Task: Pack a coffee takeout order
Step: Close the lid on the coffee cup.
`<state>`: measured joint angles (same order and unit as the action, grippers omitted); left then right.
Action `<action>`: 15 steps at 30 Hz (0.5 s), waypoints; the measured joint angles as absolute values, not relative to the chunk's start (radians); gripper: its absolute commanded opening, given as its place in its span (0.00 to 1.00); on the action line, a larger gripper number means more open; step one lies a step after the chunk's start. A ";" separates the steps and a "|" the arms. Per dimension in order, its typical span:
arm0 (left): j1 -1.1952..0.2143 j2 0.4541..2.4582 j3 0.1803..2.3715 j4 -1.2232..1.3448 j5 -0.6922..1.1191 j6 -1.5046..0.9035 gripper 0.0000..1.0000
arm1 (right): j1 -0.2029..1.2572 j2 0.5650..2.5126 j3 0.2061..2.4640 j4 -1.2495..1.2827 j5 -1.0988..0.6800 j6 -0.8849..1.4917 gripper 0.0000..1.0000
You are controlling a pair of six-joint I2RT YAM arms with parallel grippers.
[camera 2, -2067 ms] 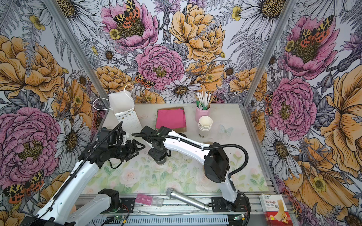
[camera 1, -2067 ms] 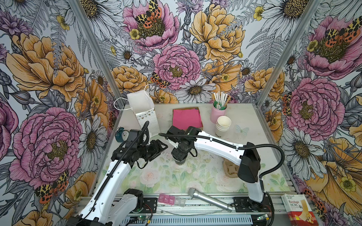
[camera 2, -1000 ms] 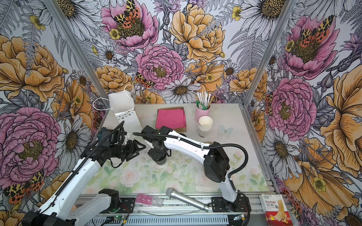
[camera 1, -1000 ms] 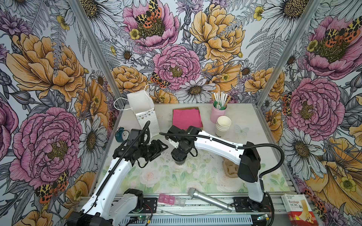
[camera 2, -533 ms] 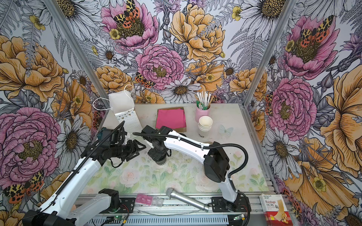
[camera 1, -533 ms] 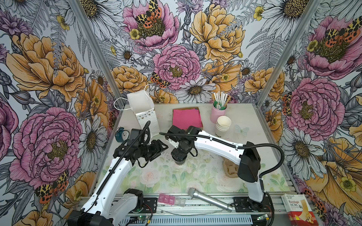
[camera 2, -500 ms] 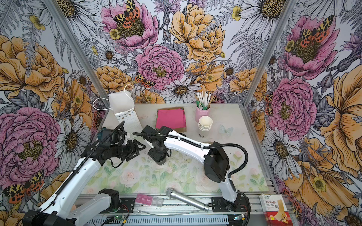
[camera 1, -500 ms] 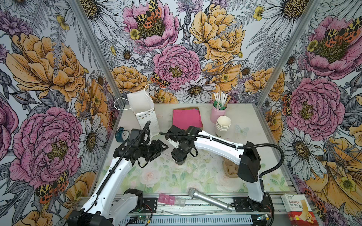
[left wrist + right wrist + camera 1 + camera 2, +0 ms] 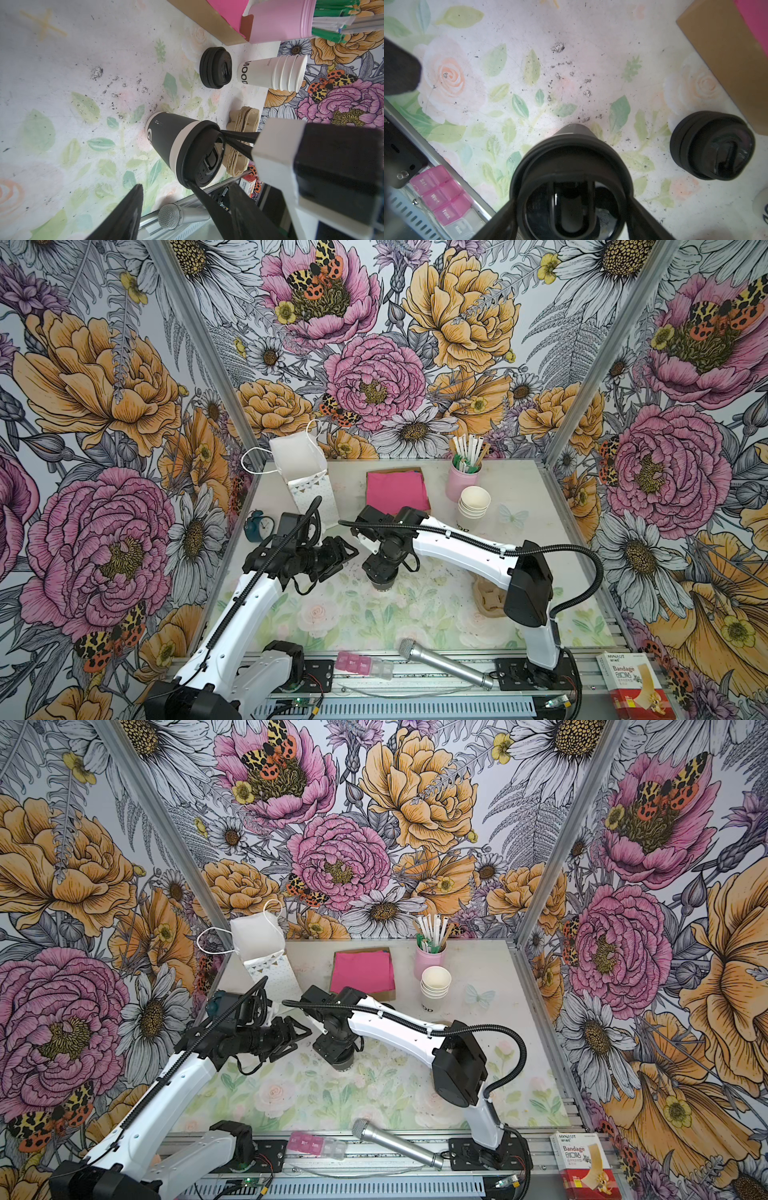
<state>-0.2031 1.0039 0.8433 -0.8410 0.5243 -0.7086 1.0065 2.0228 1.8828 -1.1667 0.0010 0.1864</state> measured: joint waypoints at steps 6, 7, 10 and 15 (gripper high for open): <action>-0.214 1.023 0.843 -0.828 0.524 -0.709 0.67 | 0.982 2.023 1.914 -1.171 -0.005 0.192 0.90; -0.214 1.026 0.843 -0.826 0.524 -0.709 0.67 | 0.978 2.023 1.919 -1.171 -0.005 0.193 0.91; -0.214 1.032 0.844 -0.819 0.524 -0.709 0.67 | 0.968 2.022 1.930 -1.171 -0.006 0.194 0.92; -0.232 1.045 0.848 -0.805 0.525 -0.709 0.67 | 0.955 2.004 1.939 -1.171 -0.009 0.205 0.93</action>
